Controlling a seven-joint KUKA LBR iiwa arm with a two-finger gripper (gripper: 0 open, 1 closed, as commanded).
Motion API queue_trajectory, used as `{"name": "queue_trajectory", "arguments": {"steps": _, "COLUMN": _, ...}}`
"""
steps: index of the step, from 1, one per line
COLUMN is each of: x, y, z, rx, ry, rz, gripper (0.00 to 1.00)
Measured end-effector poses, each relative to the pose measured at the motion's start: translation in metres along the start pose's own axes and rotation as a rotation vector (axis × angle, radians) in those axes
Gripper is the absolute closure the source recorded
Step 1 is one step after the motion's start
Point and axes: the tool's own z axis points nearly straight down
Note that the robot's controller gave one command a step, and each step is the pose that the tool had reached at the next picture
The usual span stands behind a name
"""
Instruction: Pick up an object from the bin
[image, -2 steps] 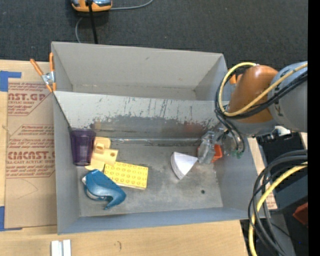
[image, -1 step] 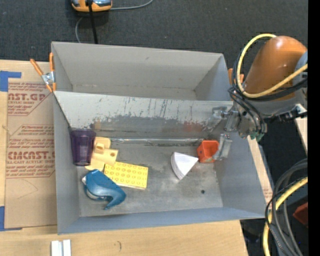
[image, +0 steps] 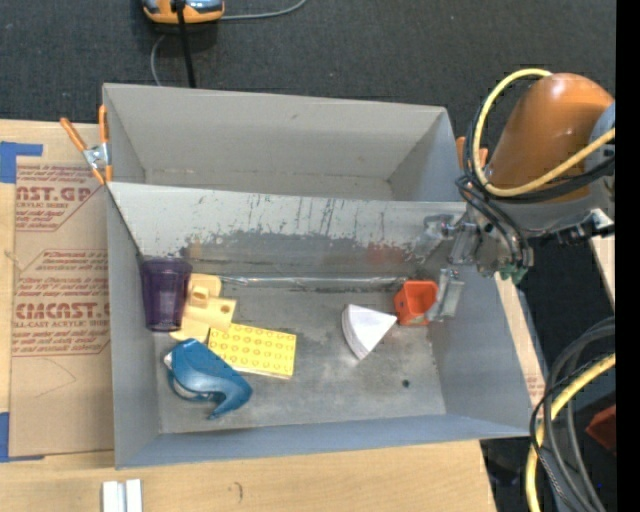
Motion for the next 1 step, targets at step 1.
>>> {"name": "queue_trajectory", "arguments": {"steps": 1, "x": 0.0043, "y": -0.0029, "z": 0.0420, "rx": 0.001, "ry": -0.010, "rz": -0.038, "gripper": 0.00}}
